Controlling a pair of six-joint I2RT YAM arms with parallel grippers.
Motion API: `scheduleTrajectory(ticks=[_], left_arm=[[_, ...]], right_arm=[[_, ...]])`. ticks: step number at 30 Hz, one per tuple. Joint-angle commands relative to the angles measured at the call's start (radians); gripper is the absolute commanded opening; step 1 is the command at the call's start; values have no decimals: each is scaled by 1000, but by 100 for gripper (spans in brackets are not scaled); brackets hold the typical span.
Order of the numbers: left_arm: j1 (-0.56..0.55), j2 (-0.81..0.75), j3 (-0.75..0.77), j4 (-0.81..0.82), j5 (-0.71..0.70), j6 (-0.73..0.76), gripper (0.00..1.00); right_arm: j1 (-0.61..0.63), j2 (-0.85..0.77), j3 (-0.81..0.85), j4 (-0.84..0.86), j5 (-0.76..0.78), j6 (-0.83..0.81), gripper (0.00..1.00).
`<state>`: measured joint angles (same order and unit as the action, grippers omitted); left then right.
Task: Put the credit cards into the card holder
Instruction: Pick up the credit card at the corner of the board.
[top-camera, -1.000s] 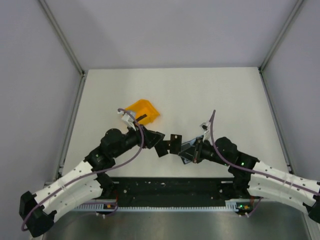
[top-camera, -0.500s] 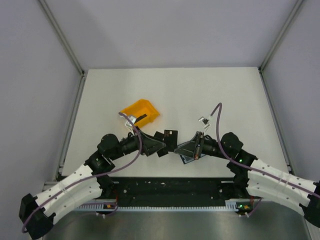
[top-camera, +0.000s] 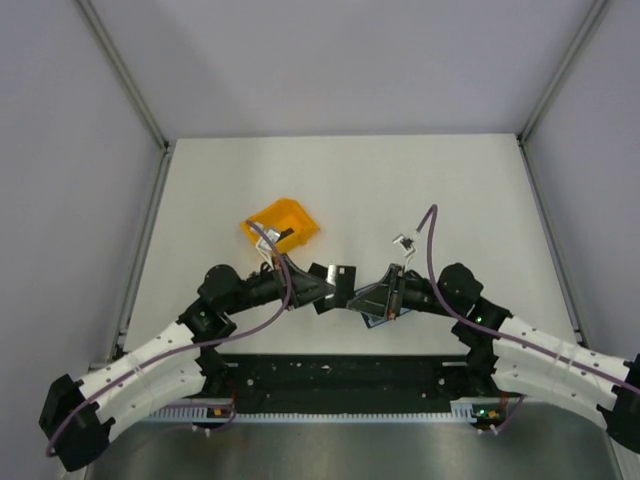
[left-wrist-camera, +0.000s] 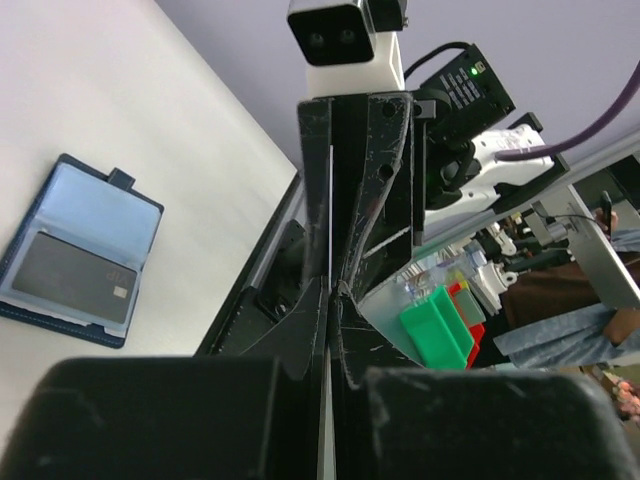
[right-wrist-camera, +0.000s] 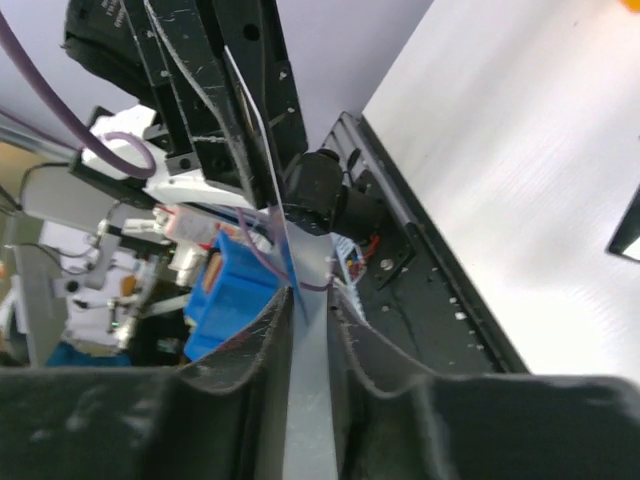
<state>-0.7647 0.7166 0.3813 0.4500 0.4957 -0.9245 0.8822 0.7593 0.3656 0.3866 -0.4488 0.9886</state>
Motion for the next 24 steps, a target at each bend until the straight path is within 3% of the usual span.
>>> scheduleTrajectory(ticks=[1, 4, 7, 12, 24], left_arm=[[-1, 1, -10, 76, 53, -13, 0], [-1, -3, -19, 84, 50, -27, 0], [-1, -3, -22, 87, 60, -31, 0], [-1, 12, -19, 85, 78, -33, 0], [-1, 52, -22, 134, 84, -47, 0]], right_arm=[[-6, -37, 67, -58, 62, -64, 33], [-5, -73, 62, -66, 110, -80, 46], [-6, -95, 58, -52, 142, -87, 48], [-6, -75, 61, -3, 136, -79, 47], [-6, -23, 45, 101, 114, -51, 33]])
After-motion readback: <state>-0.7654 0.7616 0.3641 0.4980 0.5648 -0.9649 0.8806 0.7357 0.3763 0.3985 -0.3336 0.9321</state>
